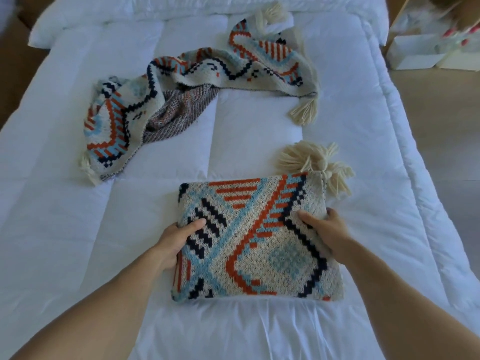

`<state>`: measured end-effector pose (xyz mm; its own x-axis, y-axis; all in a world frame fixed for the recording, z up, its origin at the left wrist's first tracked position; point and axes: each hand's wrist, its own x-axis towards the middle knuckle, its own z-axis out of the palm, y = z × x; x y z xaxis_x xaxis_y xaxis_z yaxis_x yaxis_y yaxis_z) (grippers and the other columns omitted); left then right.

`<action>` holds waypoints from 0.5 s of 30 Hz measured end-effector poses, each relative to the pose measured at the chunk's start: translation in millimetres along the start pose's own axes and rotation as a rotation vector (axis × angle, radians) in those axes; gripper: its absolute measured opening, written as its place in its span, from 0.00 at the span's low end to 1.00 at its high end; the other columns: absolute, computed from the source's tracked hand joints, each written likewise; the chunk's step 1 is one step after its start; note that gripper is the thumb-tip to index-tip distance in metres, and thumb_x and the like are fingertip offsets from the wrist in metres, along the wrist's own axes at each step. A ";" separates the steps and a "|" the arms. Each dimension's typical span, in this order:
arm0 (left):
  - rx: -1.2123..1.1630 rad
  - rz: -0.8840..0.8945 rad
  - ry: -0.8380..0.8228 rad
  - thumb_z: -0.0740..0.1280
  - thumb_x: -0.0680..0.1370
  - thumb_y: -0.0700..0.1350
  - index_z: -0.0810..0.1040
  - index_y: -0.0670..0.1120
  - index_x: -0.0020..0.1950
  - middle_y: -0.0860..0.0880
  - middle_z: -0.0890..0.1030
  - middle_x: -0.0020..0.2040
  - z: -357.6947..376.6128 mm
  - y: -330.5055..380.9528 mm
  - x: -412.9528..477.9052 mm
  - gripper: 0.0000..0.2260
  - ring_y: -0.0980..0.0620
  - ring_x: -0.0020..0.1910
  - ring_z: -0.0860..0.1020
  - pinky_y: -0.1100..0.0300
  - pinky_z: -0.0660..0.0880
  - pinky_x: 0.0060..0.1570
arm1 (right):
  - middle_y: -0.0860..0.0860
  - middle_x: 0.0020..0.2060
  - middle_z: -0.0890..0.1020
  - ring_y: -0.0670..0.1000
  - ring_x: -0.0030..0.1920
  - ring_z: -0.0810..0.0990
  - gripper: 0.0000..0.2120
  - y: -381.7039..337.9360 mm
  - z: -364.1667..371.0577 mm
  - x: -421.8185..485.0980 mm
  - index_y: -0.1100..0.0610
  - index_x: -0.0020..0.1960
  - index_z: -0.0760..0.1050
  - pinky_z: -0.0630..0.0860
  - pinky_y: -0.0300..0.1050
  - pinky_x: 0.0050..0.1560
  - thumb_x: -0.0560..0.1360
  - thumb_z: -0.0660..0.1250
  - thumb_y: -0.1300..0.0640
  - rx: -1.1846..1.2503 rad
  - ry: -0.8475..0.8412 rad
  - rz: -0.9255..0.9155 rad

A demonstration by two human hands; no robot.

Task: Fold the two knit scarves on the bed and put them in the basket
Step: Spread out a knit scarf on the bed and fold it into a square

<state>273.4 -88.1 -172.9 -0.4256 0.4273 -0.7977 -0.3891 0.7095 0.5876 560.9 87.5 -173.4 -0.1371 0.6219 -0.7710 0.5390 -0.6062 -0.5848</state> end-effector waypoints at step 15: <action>0.129 0.083 -0.106 0.77 0.69 0.48 0.77 0.40 0.59 0.39 0.86 0.45 -25.2 86.6 -54.5 0.22 0.39 0.44 0.85 0.49 0.81 0.44 | 0.63 0.49 0.81 0.61 0.41 0.84 0.25 -37.3 -15.0 -88.9 0.55 0.69 0.64 0.82 0.55 0.35 0.76 0.70 0.59 0.411 -0.054 -0.001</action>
<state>242.3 -64.1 -75.2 -0.3606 0.5395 -0.7608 -0.2455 0.7321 0.6355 565.4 62.3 -79.3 -0.1866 0.6026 -0.7759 0.1640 -0.7596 -0.6293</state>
